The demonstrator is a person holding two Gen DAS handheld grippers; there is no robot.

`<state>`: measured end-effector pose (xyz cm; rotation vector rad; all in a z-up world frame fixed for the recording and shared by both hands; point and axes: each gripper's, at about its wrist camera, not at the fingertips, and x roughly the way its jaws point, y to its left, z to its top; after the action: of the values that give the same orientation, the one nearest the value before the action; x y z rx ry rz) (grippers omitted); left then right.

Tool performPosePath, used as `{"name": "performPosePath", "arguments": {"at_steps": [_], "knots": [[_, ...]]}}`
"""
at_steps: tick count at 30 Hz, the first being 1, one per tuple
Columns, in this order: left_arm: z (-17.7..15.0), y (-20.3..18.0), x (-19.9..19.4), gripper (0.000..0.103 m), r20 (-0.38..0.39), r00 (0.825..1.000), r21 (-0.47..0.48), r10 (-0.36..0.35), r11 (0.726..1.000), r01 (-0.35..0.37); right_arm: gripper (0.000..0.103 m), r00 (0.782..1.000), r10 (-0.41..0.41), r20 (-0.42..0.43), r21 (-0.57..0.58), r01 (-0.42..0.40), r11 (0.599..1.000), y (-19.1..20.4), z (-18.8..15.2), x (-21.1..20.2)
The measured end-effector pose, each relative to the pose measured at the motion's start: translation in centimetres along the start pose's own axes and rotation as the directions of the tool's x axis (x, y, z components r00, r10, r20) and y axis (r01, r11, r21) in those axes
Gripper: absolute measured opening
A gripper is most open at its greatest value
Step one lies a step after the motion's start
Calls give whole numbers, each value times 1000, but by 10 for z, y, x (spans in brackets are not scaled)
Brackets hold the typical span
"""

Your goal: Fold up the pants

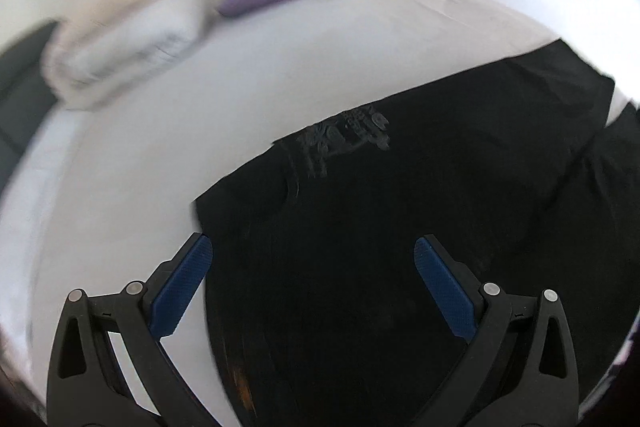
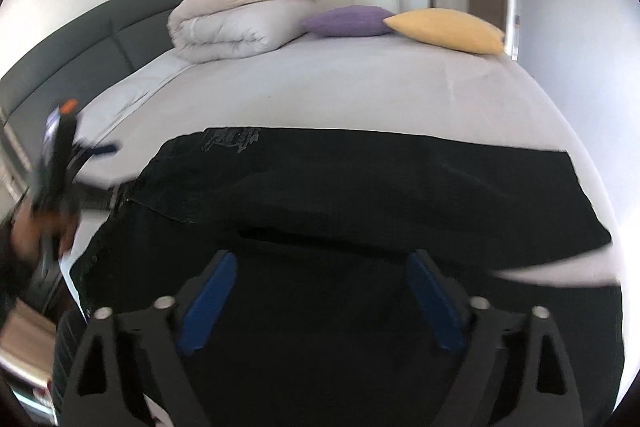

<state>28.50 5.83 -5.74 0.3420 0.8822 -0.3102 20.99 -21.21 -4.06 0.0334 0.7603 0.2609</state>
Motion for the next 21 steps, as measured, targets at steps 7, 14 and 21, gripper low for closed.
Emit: {"name": "performPosePath", "arguments": {"at_steps": [7,14,21], "knots": [[62,59,88,79,-134,970,-12,-201,980,201,77,996,84,-26,-57,-86,995,-24,15,28],[87,77,155,79,-277,925,40,-261,958,283,69,987,141,-80,-126,-151,981,-17,26,58],[94,91,170,18,-253,906,2,-341,936,353,61,979,172,-110,-197,-191,962,-1,39,82]]}}
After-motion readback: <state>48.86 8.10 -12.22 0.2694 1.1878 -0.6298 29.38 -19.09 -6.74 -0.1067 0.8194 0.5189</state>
